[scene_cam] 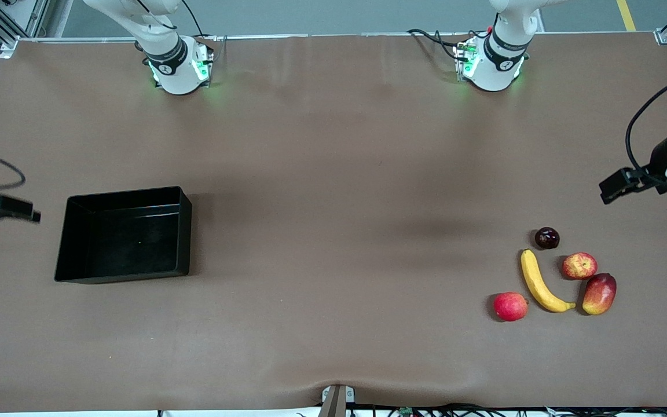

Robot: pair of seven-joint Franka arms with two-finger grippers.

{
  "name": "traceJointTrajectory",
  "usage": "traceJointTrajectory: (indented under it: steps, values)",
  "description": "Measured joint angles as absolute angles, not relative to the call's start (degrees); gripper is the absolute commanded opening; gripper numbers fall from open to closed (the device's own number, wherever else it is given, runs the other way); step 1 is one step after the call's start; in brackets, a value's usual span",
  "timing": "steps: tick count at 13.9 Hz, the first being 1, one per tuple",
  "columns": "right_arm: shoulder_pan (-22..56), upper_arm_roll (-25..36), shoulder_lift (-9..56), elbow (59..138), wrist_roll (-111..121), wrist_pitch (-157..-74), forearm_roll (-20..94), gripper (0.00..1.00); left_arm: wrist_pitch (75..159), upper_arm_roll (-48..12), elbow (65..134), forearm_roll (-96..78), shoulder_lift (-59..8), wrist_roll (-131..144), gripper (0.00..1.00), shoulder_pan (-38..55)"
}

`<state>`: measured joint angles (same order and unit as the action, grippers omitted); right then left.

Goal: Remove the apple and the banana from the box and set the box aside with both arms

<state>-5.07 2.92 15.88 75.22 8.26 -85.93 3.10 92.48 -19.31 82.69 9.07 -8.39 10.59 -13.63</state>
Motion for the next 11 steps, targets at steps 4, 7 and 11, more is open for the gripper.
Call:
traceJointTrajectory:
  steps: [4,7,11]
  values:
    - [-4.04,2.98,4.57,82.73,6.12,-83.98,2.62,1.00,89.94,-17.45,84.08,4.76,-4.79,7.87,1.00,-11.65]
    - [-4.04,2.96,-1.66,88.26,6.12,-83.03,0.64,1.00,89.91,-8.36,86.99,3.48,-2.13,7.87,1.00,-2.05]
    - [-4.04,2.91,-3.83,90.08,6.07,-83.68,0.32,1.00,89.97,-5.68,89.63,3.44,-0.49,7.87,1.00,1.49]
